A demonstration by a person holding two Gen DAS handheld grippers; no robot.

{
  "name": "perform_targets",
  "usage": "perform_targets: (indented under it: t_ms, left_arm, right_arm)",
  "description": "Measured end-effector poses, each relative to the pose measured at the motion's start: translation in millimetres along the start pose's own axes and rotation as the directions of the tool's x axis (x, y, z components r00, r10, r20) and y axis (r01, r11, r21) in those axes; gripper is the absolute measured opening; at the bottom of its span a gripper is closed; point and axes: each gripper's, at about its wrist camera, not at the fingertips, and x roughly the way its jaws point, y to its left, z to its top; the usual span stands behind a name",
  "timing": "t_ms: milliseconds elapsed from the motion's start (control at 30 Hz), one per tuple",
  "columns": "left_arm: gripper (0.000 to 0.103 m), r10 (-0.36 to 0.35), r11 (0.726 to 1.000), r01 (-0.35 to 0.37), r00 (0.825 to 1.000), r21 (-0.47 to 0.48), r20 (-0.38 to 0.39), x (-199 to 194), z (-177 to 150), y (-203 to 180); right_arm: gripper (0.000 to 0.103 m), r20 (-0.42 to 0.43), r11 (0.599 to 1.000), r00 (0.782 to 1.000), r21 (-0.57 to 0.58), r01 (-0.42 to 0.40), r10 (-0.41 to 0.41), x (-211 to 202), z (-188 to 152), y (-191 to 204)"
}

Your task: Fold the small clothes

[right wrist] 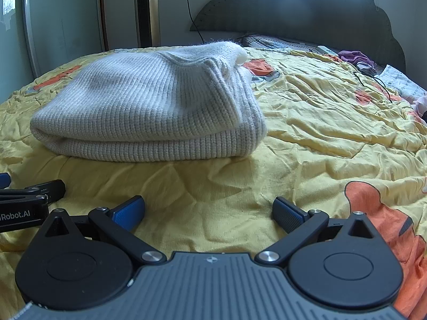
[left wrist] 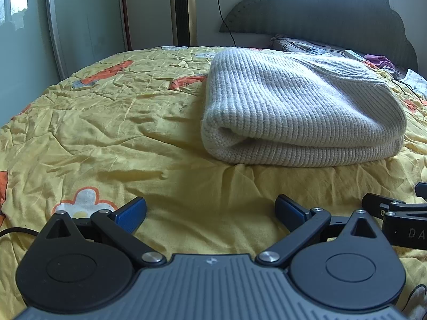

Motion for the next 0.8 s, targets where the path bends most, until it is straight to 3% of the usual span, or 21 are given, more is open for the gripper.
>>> perform_targets:
  t_ms: [800]
  left_arm:
    - [0.103, -0.012, 1.0, 0.012, 1.0, 0.004, -0.002, 0.4, 0.4, 1.9]
  right_arm:
    - [0.103, 0.001, 1.0, 1.0, 0.0, 0.0, 0.0, 0.0, -0.3, 0.0]
